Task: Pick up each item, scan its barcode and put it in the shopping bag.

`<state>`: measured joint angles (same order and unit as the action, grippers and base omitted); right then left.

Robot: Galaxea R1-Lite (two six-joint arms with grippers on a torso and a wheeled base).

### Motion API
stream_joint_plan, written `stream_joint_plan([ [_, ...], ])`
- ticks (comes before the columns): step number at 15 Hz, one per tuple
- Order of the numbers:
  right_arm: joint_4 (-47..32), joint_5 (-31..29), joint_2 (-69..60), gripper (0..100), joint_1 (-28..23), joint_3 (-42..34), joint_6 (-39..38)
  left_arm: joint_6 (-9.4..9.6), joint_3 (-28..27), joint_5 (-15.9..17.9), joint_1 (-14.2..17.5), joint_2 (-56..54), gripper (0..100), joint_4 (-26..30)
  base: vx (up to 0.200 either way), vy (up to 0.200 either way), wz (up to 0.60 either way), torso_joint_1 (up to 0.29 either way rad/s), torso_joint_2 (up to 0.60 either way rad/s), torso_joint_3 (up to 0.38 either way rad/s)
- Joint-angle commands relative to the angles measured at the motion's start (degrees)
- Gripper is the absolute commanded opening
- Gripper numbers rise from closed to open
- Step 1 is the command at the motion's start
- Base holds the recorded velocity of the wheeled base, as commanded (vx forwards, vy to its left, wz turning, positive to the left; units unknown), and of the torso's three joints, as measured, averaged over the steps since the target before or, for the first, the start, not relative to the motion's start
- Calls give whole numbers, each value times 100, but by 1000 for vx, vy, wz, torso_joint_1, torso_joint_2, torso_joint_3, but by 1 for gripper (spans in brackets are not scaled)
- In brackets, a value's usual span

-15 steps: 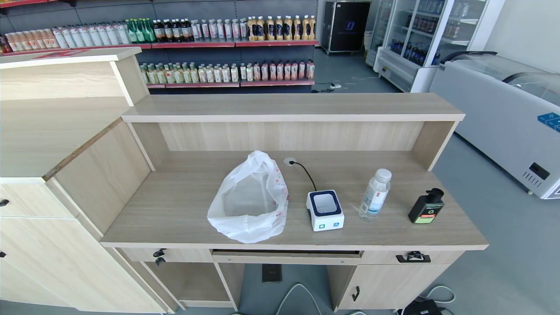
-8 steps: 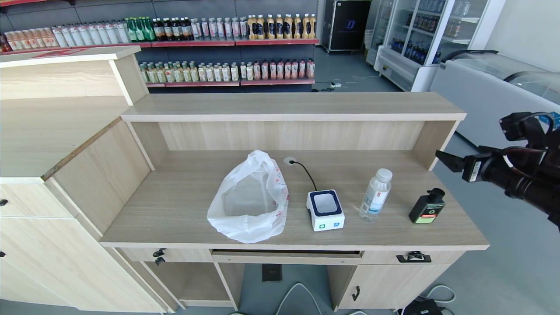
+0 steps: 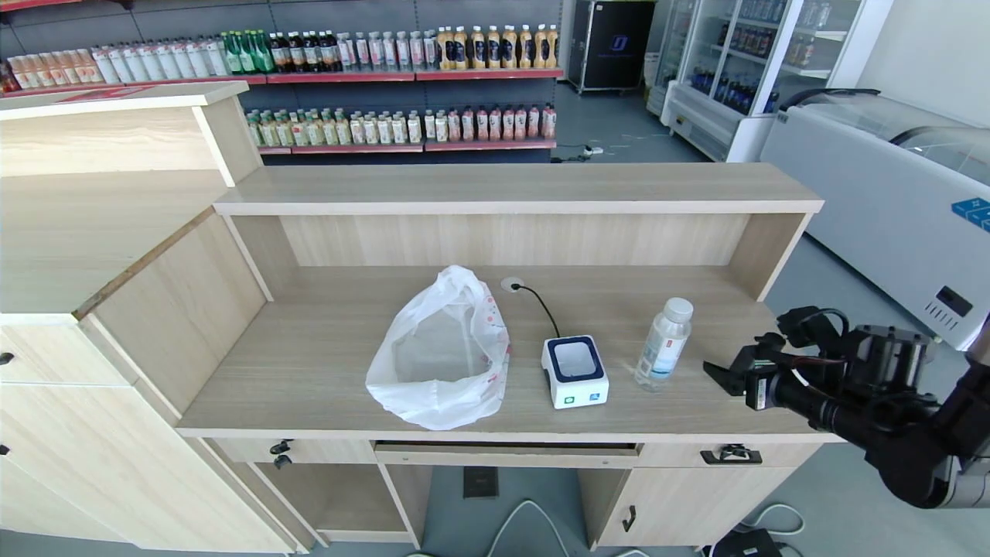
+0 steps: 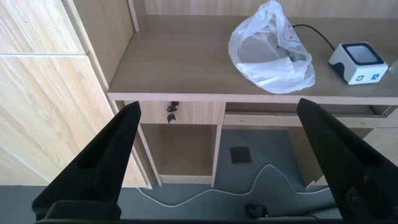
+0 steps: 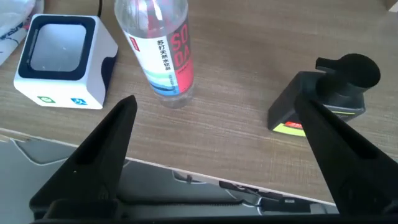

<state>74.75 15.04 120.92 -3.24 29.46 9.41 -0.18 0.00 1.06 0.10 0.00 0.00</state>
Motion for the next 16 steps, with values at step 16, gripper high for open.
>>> stream_joint_plan([
  [16,760,51,2085,100,913,2230,-36,-8,0,-1,-1,0,100,0,0,0,0,0,0,0],
])
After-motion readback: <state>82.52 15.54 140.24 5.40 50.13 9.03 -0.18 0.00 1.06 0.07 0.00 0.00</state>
